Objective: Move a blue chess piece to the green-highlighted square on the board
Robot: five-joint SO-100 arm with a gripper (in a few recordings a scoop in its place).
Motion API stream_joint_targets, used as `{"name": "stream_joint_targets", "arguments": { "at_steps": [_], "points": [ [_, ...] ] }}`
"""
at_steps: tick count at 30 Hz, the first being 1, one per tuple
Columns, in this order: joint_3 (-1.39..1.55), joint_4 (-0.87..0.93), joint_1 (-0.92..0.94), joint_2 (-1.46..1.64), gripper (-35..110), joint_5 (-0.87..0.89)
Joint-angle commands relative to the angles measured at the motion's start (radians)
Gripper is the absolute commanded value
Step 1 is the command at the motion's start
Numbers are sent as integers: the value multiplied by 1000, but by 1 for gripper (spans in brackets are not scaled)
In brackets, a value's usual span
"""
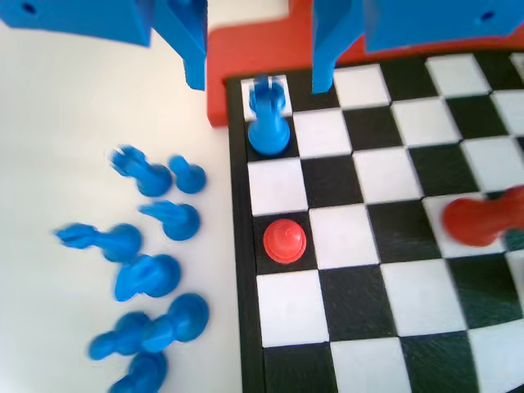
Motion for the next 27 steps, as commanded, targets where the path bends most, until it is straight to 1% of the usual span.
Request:
{"name": "stream_joint_targets", "arguments": {
  "at_steps": [1, 6, 15, 27],
  "points": [
    [3, 80, -8, 206, 14, -8],
    [-2, 207, -2, 336, 1, -63],
    [-8, 431, 44, 615, 1, -175],
    [54, 710, 129, 1066, 1, -382]
  ]
}}
